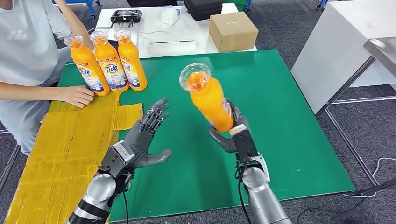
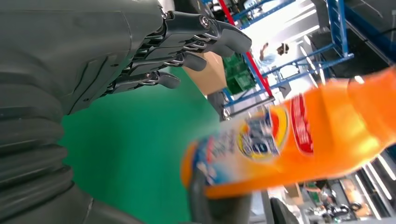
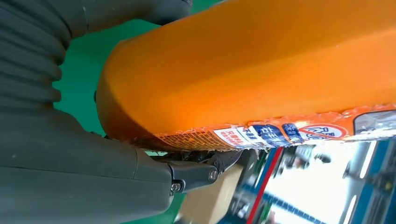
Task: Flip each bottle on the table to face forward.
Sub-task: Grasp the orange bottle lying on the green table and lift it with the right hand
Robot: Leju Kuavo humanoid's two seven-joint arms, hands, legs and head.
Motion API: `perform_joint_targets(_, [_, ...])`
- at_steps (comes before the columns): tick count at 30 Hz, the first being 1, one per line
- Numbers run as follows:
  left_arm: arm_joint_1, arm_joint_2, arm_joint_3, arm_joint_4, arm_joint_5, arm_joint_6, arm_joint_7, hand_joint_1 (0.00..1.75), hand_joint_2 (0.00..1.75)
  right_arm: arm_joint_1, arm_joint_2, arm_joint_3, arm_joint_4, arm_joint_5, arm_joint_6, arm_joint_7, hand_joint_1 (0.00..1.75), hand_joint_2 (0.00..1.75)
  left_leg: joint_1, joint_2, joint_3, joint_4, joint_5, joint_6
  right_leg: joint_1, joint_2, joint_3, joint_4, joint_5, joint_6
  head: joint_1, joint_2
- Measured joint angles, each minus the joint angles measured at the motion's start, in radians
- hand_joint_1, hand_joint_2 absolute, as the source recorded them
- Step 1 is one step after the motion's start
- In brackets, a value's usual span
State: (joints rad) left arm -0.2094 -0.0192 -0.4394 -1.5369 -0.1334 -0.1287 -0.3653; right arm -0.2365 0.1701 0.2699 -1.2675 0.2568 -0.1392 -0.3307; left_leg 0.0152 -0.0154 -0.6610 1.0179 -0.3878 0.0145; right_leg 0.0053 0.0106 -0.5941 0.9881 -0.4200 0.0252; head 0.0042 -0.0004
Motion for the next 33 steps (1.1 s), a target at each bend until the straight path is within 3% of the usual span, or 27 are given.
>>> perform_joint_targets(17, [-0.051,-0.011,-0.021,0.057,0.018,0.029,-0.001,0.0,1.75,-0.079,0.073,0.274,0.188,0.034,0.039,0.017,1.75,1.75,0.0,0.0,-0.002,0.0,0.0,0.0,0.0,0.0,-0.002,0.0,0.0,0.0,0.0,0.0])
perform_joint_targets(33, [-0.057,-0.017,0.002,0.105,0.009,0.077,0.01,0.0,1.75,-0.099,0.078,0.363,0.262,0.072,0.031,0.034,1.75,1.75,0.0,0.0,-0.002,0.0,0.0,0.0,0.0,0.0,-0.003,0.0,0.0,0.0,0.0,0.0])
